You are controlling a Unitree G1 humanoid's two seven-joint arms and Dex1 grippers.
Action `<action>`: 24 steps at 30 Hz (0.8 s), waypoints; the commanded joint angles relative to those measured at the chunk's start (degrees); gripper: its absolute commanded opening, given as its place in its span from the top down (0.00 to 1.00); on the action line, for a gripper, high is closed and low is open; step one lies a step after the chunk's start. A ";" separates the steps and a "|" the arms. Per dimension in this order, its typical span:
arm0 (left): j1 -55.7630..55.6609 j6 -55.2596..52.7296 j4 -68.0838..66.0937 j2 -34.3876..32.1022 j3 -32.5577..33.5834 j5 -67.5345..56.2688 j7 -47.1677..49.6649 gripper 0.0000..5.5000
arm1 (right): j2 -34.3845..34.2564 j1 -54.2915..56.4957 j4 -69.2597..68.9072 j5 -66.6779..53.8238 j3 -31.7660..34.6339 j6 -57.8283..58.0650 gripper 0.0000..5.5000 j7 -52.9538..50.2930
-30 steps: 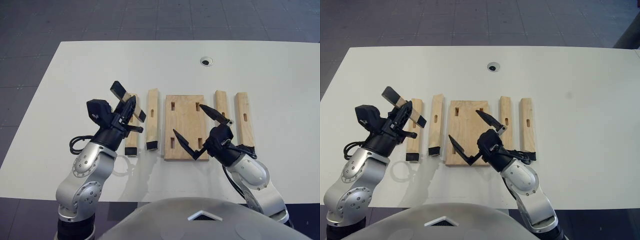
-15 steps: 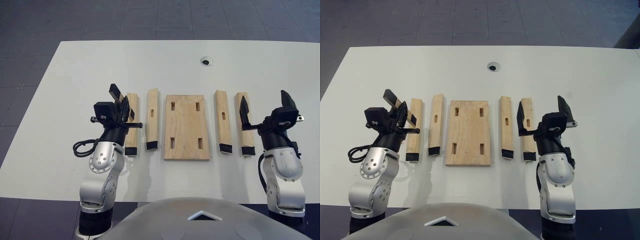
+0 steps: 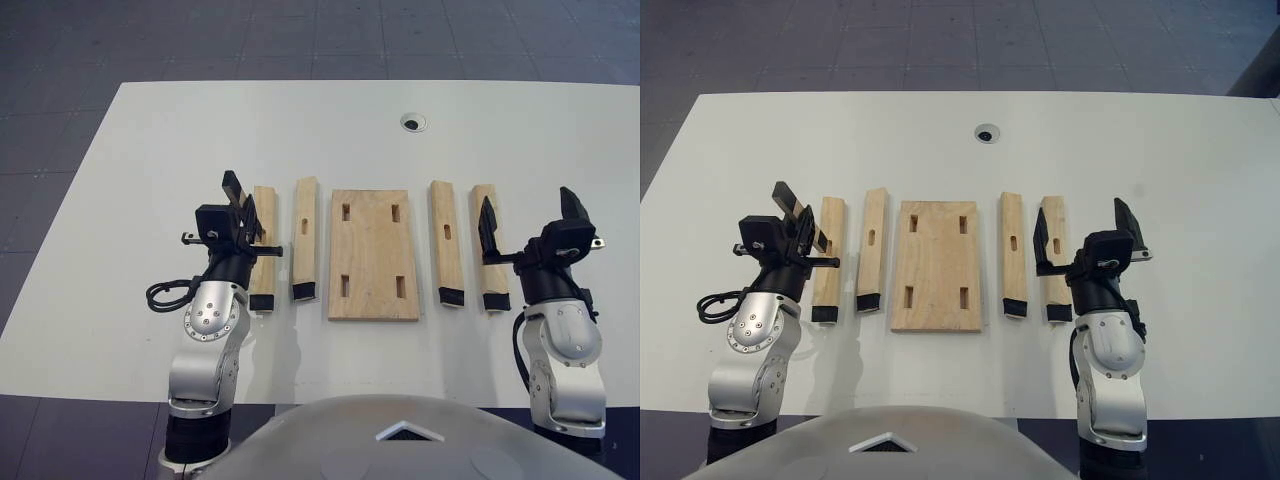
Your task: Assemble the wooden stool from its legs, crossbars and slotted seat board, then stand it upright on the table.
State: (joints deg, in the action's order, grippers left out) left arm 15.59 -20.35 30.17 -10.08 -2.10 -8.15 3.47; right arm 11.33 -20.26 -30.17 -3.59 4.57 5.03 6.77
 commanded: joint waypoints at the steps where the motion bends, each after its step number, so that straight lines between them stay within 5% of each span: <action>1: -1.50 1.33 -3.01 0.94 0.14 0.97 -1.16 0.92 | -0.45 0.52 0.21 0.26 -0.19 -0.32 0.00 0.12; 24: 5.51 2.18 -9.57 4.49 -1.30 5.81 -1.14 0.92 | -1.53 -0.37 -3.07 -0.50 1.22 0.24 0.00 -0.03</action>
State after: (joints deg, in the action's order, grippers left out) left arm 18.21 -14.91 23.99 -6.31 -2.58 -3.00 1.82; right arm 10.08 -20.89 -32.11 -3.66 5.52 5.03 6.76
